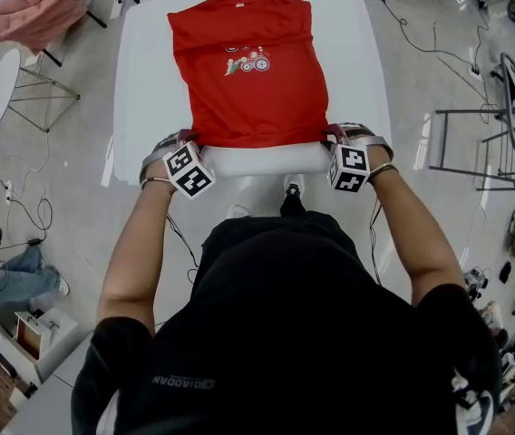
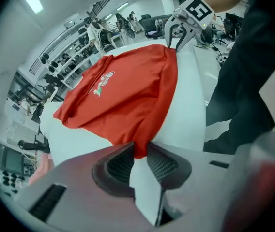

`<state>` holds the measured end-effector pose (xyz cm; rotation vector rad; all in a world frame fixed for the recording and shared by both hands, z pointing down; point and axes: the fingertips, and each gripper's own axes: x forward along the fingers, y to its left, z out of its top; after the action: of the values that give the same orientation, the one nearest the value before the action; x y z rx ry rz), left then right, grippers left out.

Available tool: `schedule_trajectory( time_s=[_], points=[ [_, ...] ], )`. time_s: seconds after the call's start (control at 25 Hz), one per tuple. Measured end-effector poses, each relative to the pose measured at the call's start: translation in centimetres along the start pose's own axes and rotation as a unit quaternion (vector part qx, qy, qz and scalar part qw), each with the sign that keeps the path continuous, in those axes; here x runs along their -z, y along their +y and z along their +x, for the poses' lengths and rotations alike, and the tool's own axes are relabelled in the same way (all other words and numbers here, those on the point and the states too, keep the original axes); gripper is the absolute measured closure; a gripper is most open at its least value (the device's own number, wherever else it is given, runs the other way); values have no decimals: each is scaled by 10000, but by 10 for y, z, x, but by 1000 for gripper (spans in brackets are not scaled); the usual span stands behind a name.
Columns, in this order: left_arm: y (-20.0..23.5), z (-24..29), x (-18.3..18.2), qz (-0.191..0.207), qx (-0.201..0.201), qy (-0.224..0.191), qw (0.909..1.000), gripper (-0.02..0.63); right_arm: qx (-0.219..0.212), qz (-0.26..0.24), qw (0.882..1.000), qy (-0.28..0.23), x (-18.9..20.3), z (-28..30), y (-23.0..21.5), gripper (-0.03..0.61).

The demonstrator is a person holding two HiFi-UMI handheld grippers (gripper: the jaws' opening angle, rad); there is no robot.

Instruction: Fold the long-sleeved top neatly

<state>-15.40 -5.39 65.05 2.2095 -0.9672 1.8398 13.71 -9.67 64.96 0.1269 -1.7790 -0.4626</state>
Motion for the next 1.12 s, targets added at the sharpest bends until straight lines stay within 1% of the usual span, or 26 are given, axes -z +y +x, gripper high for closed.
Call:
schedule_trajectory(
  time_s=[0.04, 0.12, 0.2, 0.28, 0.4, 0.44, 0.52, 0.64, 0.76, 0.92, 1.12],
  points=[
    [1, 3, 2, -195, 20, 84, 9998, 557, -66, 61, 10000, -30, 0, 1, 0, 494],
    [1, 4, 6, -744, 137, 163, 9970, 574, -144, 305, 9994, -91, 1, 0, 1, 522],
    [-3, -1, 9, -1232, 305, 179, 9918, 583, -257, 754, 9967, -165, 2, -5, 5, 539],
    [-11, -10, 16, -1643, 481, 131, 9851, 588, -430, 1358, 9894, -284, 0, -12, 9, 543],
    [-26, -24, 34, -2183, 602, 24, 9740, 589, -619, 2258, 9710, -483, -1, -20, 18, 546],
    [-32, -27, 40, -2349, 639, -23, 9699, 589, -653, 2425, 9666, -504, 0, -22, 23, 546],
    [-45, -32, 49, -2607, 721, -133, 9626, 589, -637, 2533, 9641, -483, 3, -23, 33, 546],
    [-55, -35, 58, -2767, 700, -250, 9581, 589, -548, 2446, 9675, -349, 4, -24, 44, 548],
    [-58, -35, 66, -2791, 662, -326, 9574, 589, -429, 2297, 9721, -204, 1, -24, 51, 548],
    [-64, -37, 69, -2796, 778, -516, 9556, 591, -273, 2351, 9714, -197, -3, -27, 59, 549],
    [-75, -76, 66, -2365, 1086, -584, 9638, 592, -238, 2349, 9712, -309, -13, -62, 73, 549]
  ],
)
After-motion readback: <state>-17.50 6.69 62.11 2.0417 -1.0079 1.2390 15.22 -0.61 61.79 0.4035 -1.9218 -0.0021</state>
